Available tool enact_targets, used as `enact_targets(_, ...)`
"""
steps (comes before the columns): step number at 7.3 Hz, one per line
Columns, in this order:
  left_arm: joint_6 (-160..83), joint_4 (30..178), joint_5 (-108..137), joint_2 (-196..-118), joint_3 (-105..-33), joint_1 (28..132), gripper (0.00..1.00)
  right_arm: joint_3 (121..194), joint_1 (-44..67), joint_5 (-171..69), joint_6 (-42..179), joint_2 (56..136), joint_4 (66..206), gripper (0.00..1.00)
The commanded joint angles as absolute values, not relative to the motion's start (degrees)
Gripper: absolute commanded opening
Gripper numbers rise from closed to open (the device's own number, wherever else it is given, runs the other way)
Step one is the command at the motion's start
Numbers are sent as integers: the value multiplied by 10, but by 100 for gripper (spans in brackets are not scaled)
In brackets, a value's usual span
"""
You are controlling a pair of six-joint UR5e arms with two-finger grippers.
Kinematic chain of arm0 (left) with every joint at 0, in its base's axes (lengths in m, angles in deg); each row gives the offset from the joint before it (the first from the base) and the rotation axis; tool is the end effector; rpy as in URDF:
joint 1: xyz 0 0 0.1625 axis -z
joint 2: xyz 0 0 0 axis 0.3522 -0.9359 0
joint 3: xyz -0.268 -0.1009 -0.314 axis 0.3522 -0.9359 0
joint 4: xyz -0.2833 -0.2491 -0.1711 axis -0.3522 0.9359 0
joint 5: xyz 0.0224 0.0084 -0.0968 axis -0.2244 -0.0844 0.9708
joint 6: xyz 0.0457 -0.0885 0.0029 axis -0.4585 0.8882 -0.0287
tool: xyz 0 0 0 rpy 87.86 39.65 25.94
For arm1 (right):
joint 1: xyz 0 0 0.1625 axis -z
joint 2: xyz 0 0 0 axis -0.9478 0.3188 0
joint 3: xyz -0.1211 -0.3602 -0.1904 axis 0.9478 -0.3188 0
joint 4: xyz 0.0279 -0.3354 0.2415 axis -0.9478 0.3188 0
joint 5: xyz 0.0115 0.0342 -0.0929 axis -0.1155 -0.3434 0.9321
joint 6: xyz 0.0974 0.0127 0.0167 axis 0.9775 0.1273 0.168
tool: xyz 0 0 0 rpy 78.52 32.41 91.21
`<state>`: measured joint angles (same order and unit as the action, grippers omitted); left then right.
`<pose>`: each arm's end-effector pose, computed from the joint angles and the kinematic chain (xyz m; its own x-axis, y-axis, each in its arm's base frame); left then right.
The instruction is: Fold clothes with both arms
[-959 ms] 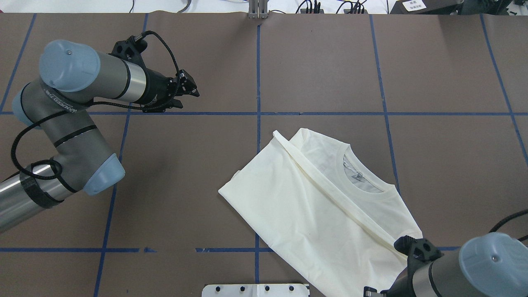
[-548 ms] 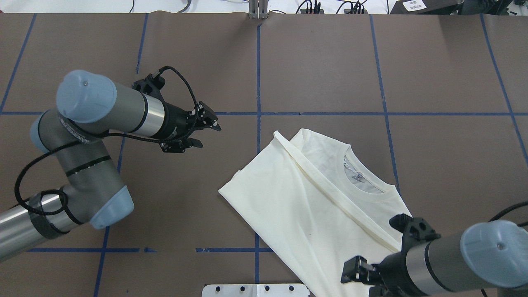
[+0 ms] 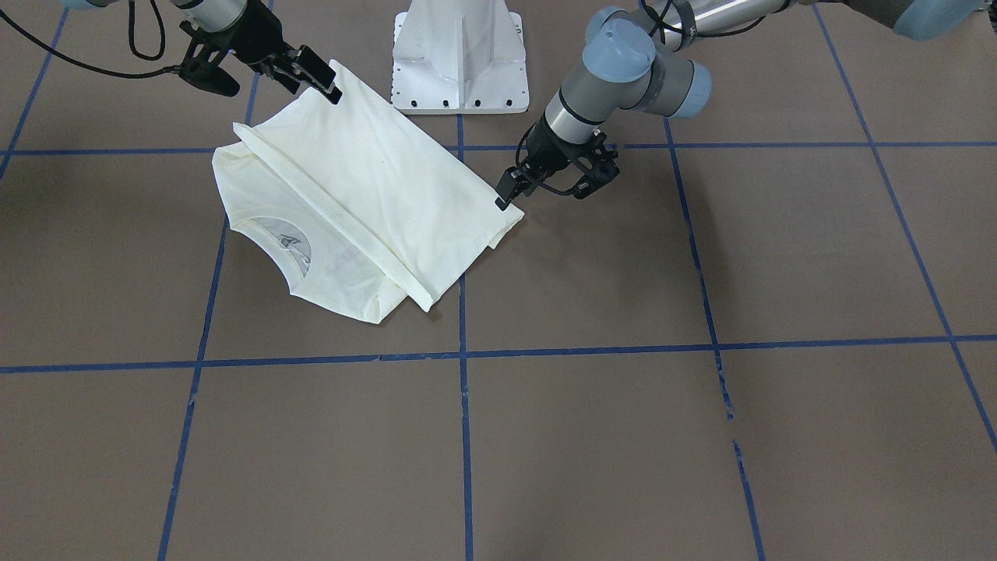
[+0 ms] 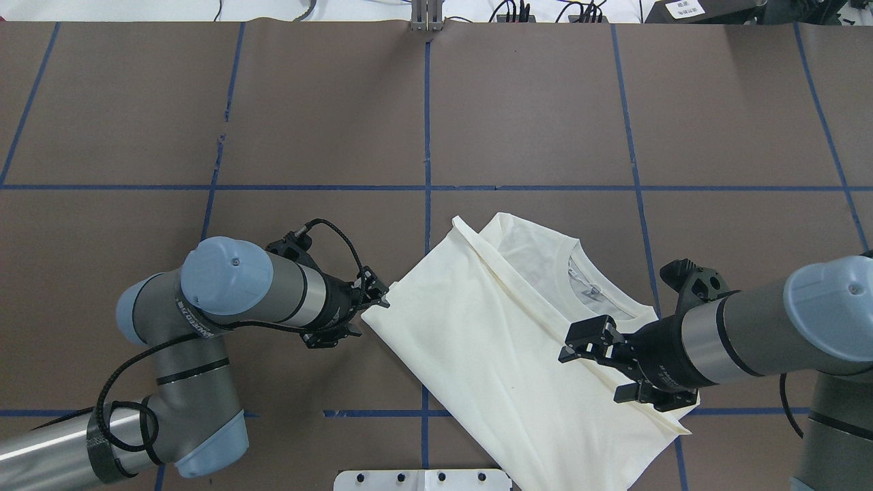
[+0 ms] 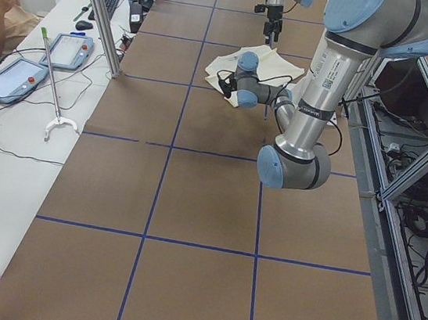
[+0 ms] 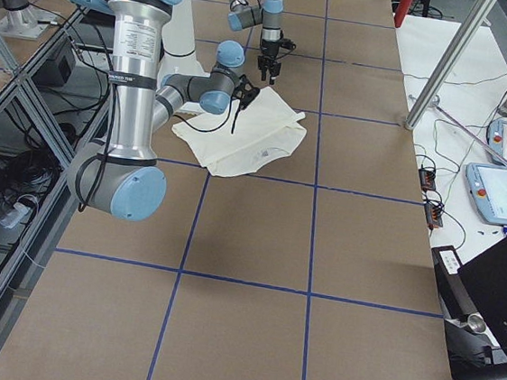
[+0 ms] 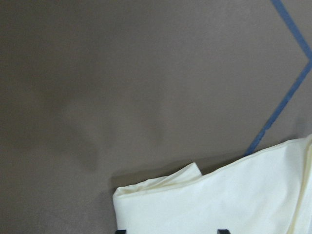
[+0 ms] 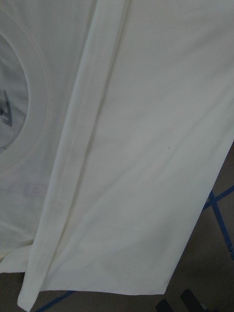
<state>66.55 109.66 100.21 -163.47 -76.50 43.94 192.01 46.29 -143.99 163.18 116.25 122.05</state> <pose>0.5444 -0.3480 0.2733 0.2604 -0.6326 -0.7294 0.3030 0.7708 -0.5604 -0.3568 -0.2658 0.2949 0.3514 0.5233 0.7763 -0.1540 0.8502 -0.5035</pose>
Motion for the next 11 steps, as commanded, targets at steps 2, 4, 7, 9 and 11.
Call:
enact_targets(2, 664, 1088, 998, -1645, -752, 430, 66, 1900, 444, -1440, 1634, 1141, 1221, 100)
enact_targets(4, 662, 1091, 988, -1645, -745, 430, 44, 1899, 443, -1441, 1635, 1142, 1221, 100)
enact_targets(7, 659, 1092, 983, -1651, -738, 431, 6, 1896, 442, -1440, 1635, 1144, 1221, 100)
enact_targets(9, 627, 1089, 971, -1650, -742, 454, 0, 1891, 438, -1437, 1635, 1145, 1221, 100)
enact_targets(11, 503, 1088, 973, -1645, -739, 527, 0, 1887, 440, -1422, 1635, 1139, 1221, 100)
